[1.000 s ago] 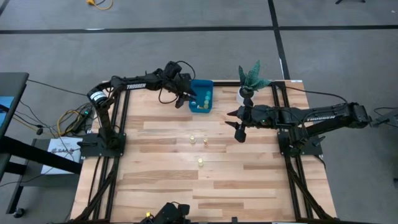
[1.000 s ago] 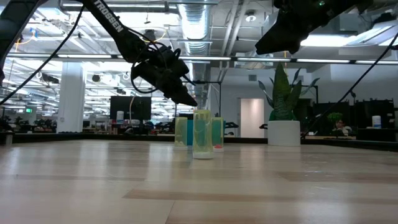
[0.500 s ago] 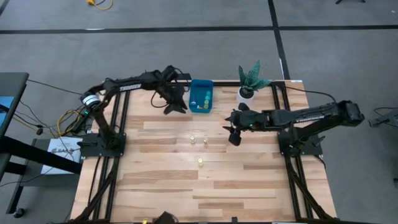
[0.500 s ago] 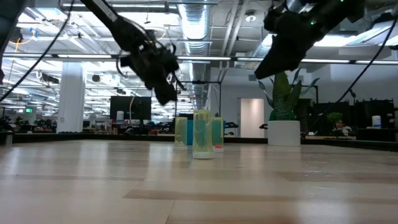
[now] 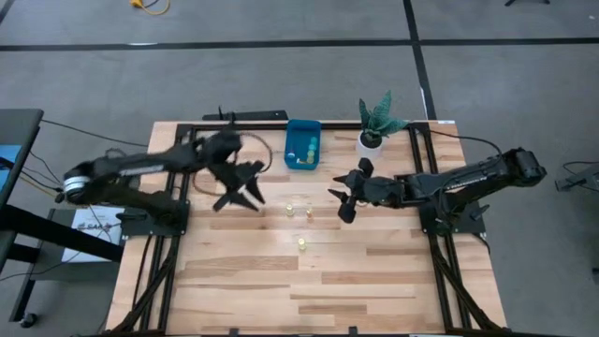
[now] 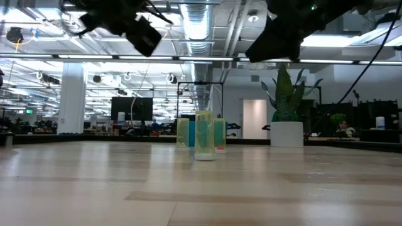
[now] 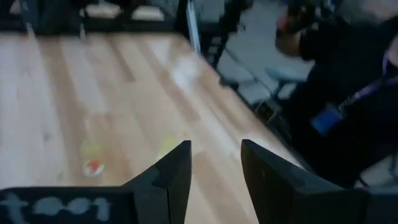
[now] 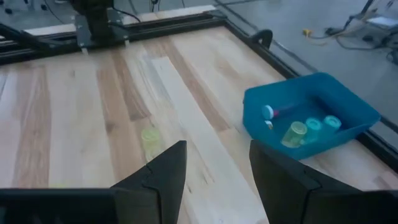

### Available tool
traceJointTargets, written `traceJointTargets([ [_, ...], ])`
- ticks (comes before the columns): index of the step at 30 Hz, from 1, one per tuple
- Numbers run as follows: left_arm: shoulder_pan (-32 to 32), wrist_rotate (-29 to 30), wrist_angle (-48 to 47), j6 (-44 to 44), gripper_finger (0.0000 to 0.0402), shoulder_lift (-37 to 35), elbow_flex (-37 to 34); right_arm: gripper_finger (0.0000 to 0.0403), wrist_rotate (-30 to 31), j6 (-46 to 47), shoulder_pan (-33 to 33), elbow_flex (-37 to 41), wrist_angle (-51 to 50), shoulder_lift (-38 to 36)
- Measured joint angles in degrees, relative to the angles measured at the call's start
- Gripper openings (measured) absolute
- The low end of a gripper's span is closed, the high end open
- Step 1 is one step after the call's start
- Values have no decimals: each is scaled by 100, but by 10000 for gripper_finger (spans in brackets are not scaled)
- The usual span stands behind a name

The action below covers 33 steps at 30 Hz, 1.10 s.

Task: Pick and place pill bottles into a basket
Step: Put the middle yellow pill bottle into the blue container

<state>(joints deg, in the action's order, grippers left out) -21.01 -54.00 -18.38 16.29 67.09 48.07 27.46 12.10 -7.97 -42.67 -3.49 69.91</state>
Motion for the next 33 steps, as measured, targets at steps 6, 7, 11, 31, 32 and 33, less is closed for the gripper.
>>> traceJointTargets([
  [6, 919, 1833, 3687, -2302, 128, -1527, -2615, 169, 711, 146, -567, 4, 229, 49],
  [7, 1054, 2100, 4125, -2481, 128, -1715, -2979, 169, 815, 147, -656, 6, 246, 62],
  [11, 1449, 2885, 5239, -2984, 128, -2339, -4068, 169, 1167, 156, -975, 6, 415, 59],
  [31, 3342, 4916, 5574, -2534, 128, -2739, -4610, 169, 1145, 99, -1379, 1245, 2341, 59],
  [32, 3356, 4948, 5574, -2501, 128, -2739, -4610, 169, 1146, 100, -1390, 1245, 2338, 59],
  [33, 3368, 4960, 5574, -2498, 128, -2739, -4610, 169, 1147, 122, -1411, 1245, 2339, 59],
])
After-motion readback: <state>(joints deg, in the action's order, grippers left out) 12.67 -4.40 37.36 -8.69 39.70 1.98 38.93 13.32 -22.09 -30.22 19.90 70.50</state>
